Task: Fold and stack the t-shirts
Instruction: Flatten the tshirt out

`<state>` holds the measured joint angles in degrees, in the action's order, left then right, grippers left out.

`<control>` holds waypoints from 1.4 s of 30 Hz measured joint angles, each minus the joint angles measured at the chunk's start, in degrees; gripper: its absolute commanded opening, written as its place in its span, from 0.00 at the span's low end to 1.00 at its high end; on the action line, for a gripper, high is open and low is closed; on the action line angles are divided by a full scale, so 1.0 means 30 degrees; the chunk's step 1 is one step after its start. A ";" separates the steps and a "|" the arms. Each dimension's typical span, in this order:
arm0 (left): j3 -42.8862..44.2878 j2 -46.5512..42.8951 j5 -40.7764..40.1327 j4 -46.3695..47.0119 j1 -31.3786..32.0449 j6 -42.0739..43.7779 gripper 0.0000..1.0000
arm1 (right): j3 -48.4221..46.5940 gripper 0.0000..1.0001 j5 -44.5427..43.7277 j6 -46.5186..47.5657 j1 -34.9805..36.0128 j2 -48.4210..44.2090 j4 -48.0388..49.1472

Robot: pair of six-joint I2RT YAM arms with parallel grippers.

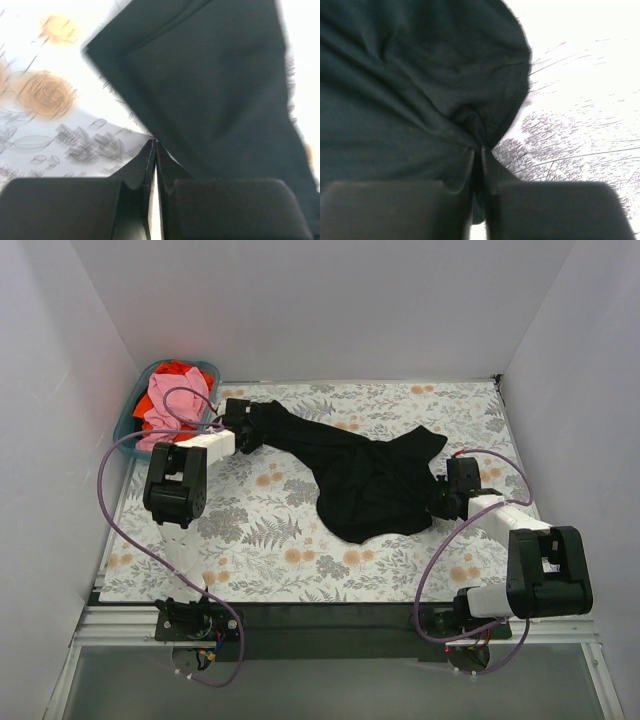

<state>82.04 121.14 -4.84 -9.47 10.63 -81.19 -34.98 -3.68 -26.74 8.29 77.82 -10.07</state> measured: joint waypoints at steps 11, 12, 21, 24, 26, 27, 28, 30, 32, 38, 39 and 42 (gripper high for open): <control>-0.9143 -0.9304 -0.1239 -0.1086 -0.0007 -0.0903 0.00 | 0.0153 0.01 -0.1217 -0.0976 -0.4816 -0.2849 -0.1494; -1.0083 -1.0965 -0.1290 -0.1392 0.0000 -0.1042 0.00 | 0.0087 0.01 -0.1588 -0.1137 -0.5042 -0.3330 -0.1734; -1.3508 -1.8506 -0.0437 -0.1698 0.0503 -0.1362 0.66 | -0.0984 0.77 -0.2200 -0.0321 -0.4255 -0.4211 -0.2280; -1.2925 -1.6415 0.0007 -0.1129 0.0510 -0.1355 0.73 | -0.1574 0.80 -0.2433 0.0678 -0.1559 -0.4415 -0.2157; -1.1846 -1.4163 0.0233 -0.0627 0.0510 -0.1297 0.73 | -0.2025 0.80 -0.2331 0.1552 0.0357 -0.4575 -0.2091; -1.1140 -1.3005 0.0313 -0.0474 0.0510 -0.1253 0.73 | -0.2266 0.80 -0.2208 0.2018 0.1239 -0.4605 -0.2018; -1.0338 -1.1897 0.0364 -0.0372 0.0510 -0.1239 0.73 | -0.2470 0.80 -0.2047 0.2463 0.1953 -0.4605 -0.1960; -0.8531 -0.9668 0.0503 0.0153 0.0510 -0.1246 0.72 | -0.2674 0.79 -0.1698 0.3220 0.3060 -0.4605 -0.1749; -0.6564 -0.7643 0.0656 0.0510 0.0517 -0.1290 0.70 | -0.2681 0.79 -0.1304 0.3825 0.3985 -0.4532 -0.1654; -0.1953 -0.3155 0.0918 0.1253 0.0619 -0.1304 0.69 | -0.2543 0.79 -0.0627 0.4925 0.6098 -0.3512 -0.1617; -0.1392 -0.2514 0.0918 0.1326 0.0641 -0.1297 0.69 | -0.2463 0.79 -0.0561 0.5020 0.6331 -0.3300 -0.1632; -0.0219 -0.0867 0.0896 0.1195 0.0750 -0.1275 0.66 | -0.2295 0.79 -0.0372 0.5224 0.6929 -0.2667 -0.1661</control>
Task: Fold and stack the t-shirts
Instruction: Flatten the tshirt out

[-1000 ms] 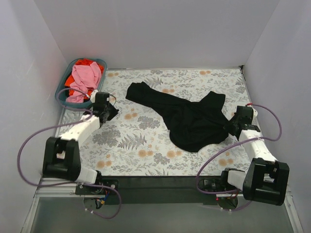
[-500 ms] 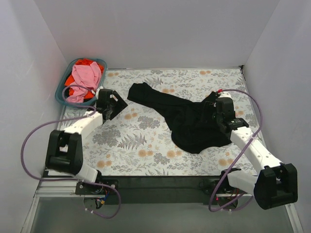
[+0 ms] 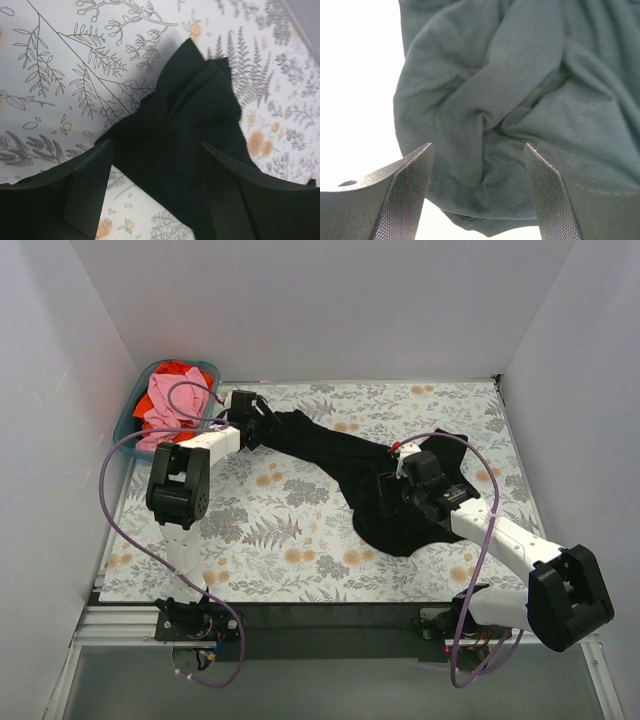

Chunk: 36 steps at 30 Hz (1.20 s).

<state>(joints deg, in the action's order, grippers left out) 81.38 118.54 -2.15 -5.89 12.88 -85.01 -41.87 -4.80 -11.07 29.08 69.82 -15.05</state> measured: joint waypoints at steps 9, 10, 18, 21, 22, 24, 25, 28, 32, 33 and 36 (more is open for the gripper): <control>0.0954 0.1625 -0.0372 -0.0131 0.0481 0.0321 0.00 | 0.0612 0.79 0.0146 0.0262 0.0583 0.0561 0.0022; 0.0838 0.1668 -0.0437 -0.0168 0.0554 0.0357 0.00 | 0.0743 0.79 0.0117 0.0240 0.0583 0.0634 0.0066; -0.4065 -0.1996 -0.1851 -0.0590 0.0663 0.0452 0.00 | 0.1967 0.79 -0.0029 -0.0561 0.0597 0.1355 -0.0998; -0.8138 -0.6280 -0.2849 -0.2317 0.0656 0.0546 0.00 | 0.2390 0.79 -0.0022 -0.1086 0.0597 0.0838 -0.1785; -0.9151 -0.7781 -0.3155 -0.3009 0.0641 0.0568 0.00 | 0.2463 0.79 0.0015 -0.1275 0.0597 0.0554 -0.2127; -1.0899 -1.0848 -0.3672 -0.4131 0.0568 0.0641 0.00 | 0.2492 0.80 0.0000 -0.1581 0.0597 0.0000 -0.2790; -1.1570 -1.2342 -0.3898 -0.4663 0.0481 0.0721 0.00 | 0.2492 0.80 -0.0036 -0.1749 0.0590 -0.0240 -0.3104; -1.2677 -1.5730 -0.4459 -0.5625 0.0058 0.1064 0.00 | 0.2492 0.79 -0.0284 -0.1974 0.0430 -0.0612 -0.3723; -1.2764 -1.6677 -0.4940 -0.6040 -0.0692 0.1399 0.00 | 0.2543 0.78 -0.0095 -0.2193 -0.0743 -0.0204 -0.4153; -1.2699 -1.6327 -0.4954 -0.6200 -0.0809 0.1413 0.00 | 0.2594 0.78 0.0117 -0.2215 -0.1275 0.0000 -0.4167; -1.2320 -1.5089 -0.4845 -0.6732 -0.0991 0.1421 0.02 | 0.2630 0.78 0.0845 -0.2273 -0.2769 0.0058 -0.4087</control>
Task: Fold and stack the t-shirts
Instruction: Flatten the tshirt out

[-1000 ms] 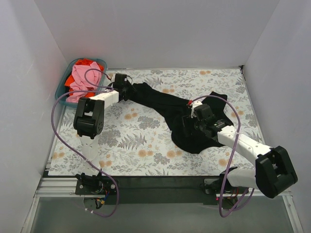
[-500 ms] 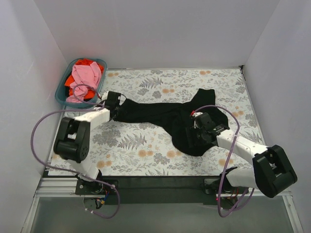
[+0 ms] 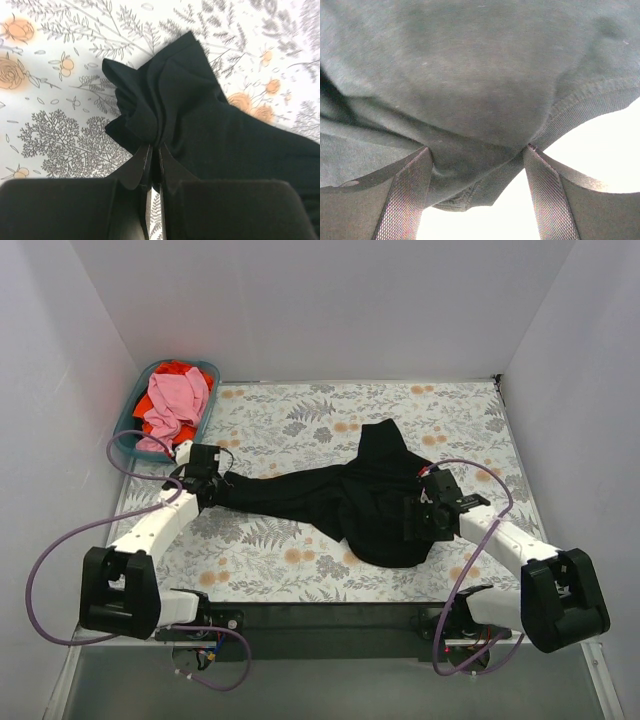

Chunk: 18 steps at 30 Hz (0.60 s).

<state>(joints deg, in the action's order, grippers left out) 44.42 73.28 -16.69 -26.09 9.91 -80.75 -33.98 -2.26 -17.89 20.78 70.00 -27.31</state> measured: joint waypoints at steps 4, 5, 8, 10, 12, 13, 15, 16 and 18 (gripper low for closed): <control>0.0277 0.0080 0.0153 -0.0860 0.0000 -0.0022 0.30 | 0.0036 0.77 0.0204 0.0015 -0.0860 -0.0488 -0.0335; 0.0270 -0.0189 0.0066 -0.1166 0.0007 0.0000 0.36 | 0.0036 0.77 0.0226 0.0058 -0.0882 -0.0750 -0.0459; 0.0073 -0.2055 -0.0219 -0.1778 0.0000 0.0036 0.58 | -0.0087 0.77 0.0204 0.0306 -0.0852 -0.1421 -0.0772; 0.0022 -0.3716 -0.0321 -0.2069 0.0000 -0.0022 0.59 | -0.0466 0.77 0.0146 0.0466 -0.0648 -0.1610 -0.1071; 0.0022 -0.5013 -0.0291 -0.2040 0.0000 -0.0087 0.60 | -0.0984 0.77 0.0015 0.0539 -0.0321 -0.1661 -0.1151; 0.0015 -0.5355 -0.0270 -0.2018 0.0000 -0.0153 0.60 | -0.1282 0.77 0.0007 0.0532 -0.0073 -0.1661 -0.1180; -0.0087 -0.5348 -0.0138 -0.1916 0.0000 -0.0364 0.60 | -0.1894 0.77 -0.0029 0.0532 0.0452 -0.1625 -0.1166; -0.0211 -0.5078 -0.0015 -0.1821 0.0000 -0.0539 0.60 | -0.2186 0.77 -0.0036 0.0539 0.0678 -0.1545 -0.1151; -0.0714 -0.4364 0.0248 -0.1574 0.0000 -0.0925 0.59 | -0.2623 0.77 -0.0036 0.0554 0.1129 -0.1297 -0.1093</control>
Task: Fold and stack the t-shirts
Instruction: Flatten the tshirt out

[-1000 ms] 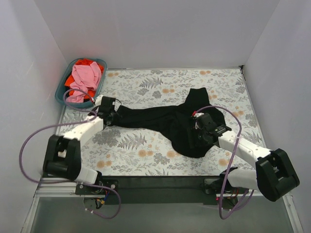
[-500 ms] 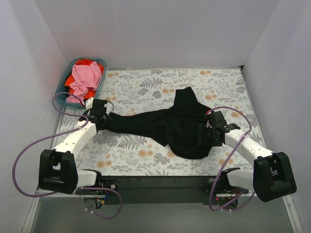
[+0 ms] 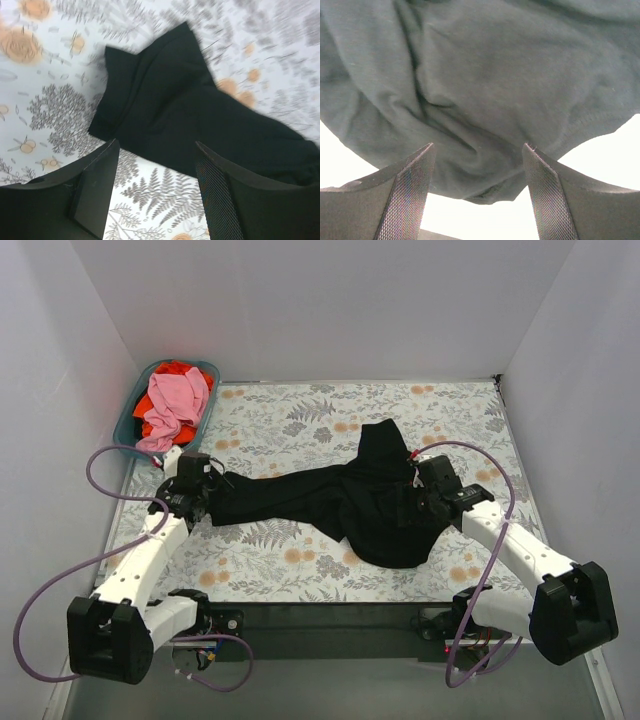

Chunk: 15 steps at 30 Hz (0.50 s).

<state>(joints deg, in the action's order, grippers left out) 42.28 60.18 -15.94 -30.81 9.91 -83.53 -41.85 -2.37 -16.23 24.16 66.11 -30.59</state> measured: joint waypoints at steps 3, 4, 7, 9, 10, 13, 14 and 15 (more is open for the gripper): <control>-0.1107 0.0809 0.0138 0.0146 0.0000 -0.0648 0.61 | -0.0131 0.77 0.0000 0.0015 0.0444 0.0270 0.0080; -0.1435 0.0984 0.0138 0.0138 0.0000 -0.0882 0.61 | -0.0131 0.77 0.0007 0.0015 0.0525 0.0291 0.0051; -0.2193 0.1231 0.0168 0.0350 0.0000 -0.1377 0.62 | -0.0131 0.77 0.0087 0.0029 0.0656 0.0291 0.0087; -0.2404 0.1406 0.0189 0.0525 0.0000 -0.1654 0.63 | -0.0124 0.77 0.0226 0.0036 0.0707 0.0291 0.0095; -0.2463 0.1515 0.0197 0.0699 0.0000 -0.1778 0.63 | -0.0124 0.77 0.0291 0.0036 0.0707 0.0291 0.0109; -0.2688 0.1778 0.0277 0.1392 0.0000 -0.2025 0.63 | -0.0124 0.77 0.0379 0.0044 0.0714 0.0291 0.0160; -0.2776 0.1858 0.0350 0.1545 0.0000 -0.2113 0.63 | -0.0124 0.77 0.0393 0.0044 0.0721 0.0291 0.0182; -0.2892 0.1945 0.0430 0.1807 0.0000 -0.2178 0.63 | -0.0124 0.77 0.0415 0.0044 0.0721 0.0291 0.0219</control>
<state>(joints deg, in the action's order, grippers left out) 33.61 66.02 -14.66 -25.39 9.91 -90.06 -42.22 -1.13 -16.10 26.33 66.98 -29.93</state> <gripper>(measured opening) 0.629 0.766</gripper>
